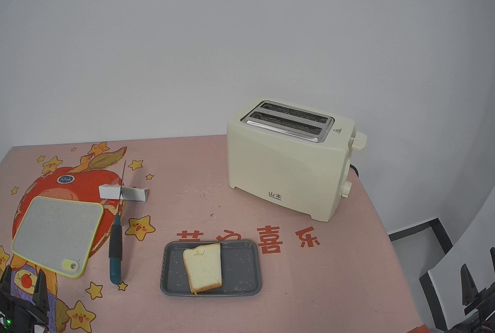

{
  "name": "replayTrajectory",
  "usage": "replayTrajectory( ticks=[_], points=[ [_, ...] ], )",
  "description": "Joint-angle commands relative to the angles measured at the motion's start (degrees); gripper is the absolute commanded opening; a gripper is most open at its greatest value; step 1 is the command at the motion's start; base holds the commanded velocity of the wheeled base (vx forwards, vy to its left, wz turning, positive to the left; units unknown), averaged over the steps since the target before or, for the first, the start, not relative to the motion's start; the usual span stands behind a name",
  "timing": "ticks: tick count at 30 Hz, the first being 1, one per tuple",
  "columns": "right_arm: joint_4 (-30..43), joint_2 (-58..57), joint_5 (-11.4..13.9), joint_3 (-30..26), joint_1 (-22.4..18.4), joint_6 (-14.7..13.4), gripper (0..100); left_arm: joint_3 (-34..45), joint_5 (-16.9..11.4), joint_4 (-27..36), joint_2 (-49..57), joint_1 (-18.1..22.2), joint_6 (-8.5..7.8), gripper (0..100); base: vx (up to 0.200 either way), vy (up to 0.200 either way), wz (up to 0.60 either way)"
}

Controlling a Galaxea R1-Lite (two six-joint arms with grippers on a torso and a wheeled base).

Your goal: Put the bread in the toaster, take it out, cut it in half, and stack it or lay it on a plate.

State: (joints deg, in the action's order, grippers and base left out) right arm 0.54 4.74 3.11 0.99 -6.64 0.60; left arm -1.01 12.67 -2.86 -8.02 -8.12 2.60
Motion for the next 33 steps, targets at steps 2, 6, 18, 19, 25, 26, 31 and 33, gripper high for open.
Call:
replayTrajectory(
  ticks=[2,6,18,19,25,26,31,33],
  points=[
    [-0.01,0.09,0.06,-0.90,-0.04,0.02,100,1.01,-9.94,0.84,2.31,0.47,-0.75,100,0.000,0.000,0.00],
    [-0.01,0.09,0.06,-0.90,0.05,0.02,100,1.01,-10.38,1.02,2.31,0.56,-1.37,100,0.000,0.000,0.00],
    [-0.01,0.09,-0.03,-0.90,0.05,0.02,100,1.01,-10.12,1.11,2.31,6.80,-0.84,100,0.000,0.000,0.00],
    [-0.01,0.09,0.06,-0.90,0.05,0.02,100,1.01,-10.12,1.11,2.31,8.03,-0.75,100,0.000,0.000,0.00],
    [-0.01,0.09,-0.03,-0.90,0.05,0.02,100,1.01,-11.35,1.81,2.57,9.44,-1.63,100,0.000,0.000,0.00],
    [-0.01,0.09,0.06,-0.90,-0.04,0.02,100,1.01,-12.58,2.16,2.57,9.44,-2.51,100,0.000,0.000,0.00],
    [-0.01,0.09,0.06,-0.90,0.05,0.02,100,1.01,-16.01,2.25,6.88,6.62,-5.76,100,0.000,0.000,0.00],
    [-0.01,0.09,-0.03,-0.90,-0.04,0.02,100,1.01,-16.09,2.16,6.97,6.89,-5.85,100,0.000,0.000,0.00]
  ],
)
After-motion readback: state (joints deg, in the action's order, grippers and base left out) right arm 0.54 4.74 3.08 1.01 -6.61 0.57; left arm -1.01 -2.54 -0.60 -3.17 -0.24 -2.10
